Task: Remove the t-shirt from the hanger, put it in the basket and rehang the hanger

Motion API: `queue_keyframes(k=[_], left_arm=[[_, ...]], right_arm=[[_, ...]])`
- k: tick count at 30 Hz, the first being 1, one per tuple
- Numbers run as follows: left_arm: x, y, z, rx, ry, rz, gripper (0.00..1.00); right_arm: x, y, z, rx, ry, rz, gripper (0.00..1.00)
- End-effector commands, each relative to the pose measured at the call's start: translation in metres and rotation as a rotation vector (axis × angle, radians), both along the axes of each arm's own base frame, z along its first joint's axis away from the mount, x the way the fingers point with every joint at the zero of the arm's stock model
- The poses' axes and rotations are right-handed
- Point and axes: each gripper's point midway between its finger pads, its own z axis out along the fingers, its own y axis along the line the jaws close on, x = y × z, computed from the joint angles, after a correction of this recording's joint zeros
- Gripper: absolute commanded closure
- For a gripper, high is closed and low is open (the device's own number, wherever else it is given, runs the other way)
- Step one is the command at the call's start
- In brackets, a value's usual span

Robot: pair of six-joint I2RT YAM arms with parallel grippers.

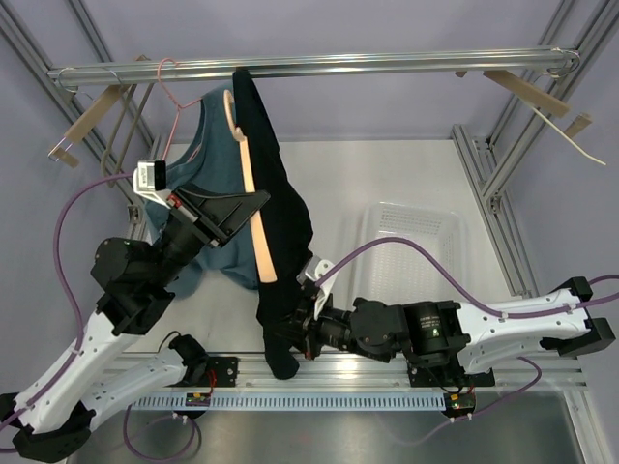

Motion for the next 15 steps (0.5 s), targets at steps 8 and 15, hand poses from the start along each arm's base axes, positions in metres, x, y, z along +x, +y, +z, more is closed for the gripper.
queue_keyframes(k=[8,15], left_arm=[[-0.098,0.086,0.124,-0.230,-0.425,0.059,1.00],[-0.122,0.075,0.126,-0.178,-0.395,-0.118,1.00]], right_arm=[[-0.026,0.002,-0.028,-0.055,0.052,-0.022,1.00],[0.017,-0.024,-0.027,-0.115,-0.084,-0.216,1.00]])
